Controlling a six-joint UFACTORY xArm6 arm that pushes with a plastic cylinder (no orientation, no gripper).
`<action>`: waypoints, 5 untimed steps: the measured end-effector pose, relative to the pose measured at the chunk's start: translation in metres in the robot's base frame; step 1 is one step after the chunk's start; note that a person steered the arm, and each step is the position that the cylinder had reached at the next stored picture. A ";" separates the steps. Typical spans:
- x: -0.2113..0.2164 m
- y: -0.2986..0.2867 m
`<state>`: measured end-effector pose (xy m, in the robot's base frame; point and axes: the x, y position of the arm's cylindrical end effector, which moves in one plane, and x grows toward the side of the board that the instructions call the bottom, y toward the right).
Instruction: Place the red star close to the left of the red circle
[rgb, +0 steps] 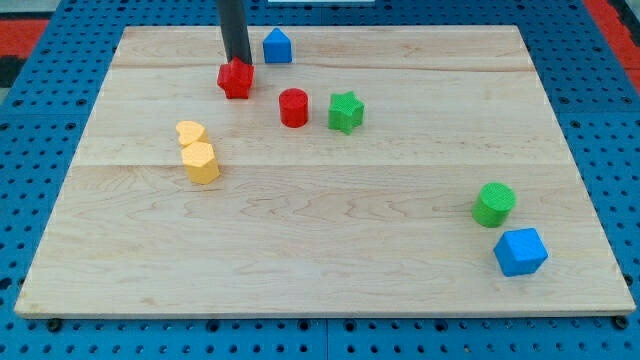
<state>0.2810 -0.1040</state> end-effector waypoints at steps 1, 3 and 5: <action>0.019 0.011; 0.044 0.012; 0.012 -0.035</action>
<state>0.2927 -0.1389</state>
